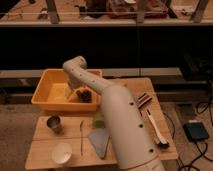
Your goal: Place pepper in paper cup
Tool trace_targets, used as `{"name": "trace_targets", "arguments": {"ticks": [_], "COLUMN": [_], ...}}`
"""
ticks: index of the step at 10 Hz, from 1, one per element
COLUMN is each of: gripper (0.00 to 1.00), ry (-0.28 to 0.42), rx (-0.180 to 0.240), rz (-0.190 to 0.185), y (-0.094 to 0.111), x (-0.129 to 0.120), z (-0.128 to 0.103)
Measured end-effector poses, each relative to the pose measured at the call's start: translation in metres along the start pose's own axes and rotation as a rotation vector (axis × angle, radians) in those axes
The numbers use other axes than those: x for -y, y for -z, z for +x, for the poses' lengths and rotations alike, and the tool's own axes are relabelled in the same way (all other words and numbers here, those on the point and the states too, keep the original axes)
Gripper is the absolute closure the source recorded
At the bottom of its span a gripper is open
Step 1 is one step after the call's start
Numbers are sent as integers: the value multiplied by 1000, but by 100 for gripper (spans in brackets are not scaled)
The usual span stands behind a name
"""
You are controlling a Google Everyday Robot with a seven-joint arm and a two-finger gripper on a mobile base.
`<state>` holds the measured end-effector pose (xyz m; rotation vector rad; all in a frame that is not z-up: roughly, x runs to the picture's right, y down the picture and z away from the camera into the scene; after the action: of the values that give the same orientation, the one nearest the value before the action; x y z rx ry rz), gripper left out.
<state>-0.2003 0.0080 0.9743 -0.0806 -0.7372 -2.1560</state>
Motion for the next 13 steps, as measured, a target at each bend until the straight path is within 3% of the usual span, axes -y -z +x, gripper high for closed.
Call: {"name": "trace_targets", "arguments": {"ticks": [13], "gripper": [20], "ry": [38], "rx": [-19], "rz": [66], "y": [-18], "x": [15], "z": [4]}}
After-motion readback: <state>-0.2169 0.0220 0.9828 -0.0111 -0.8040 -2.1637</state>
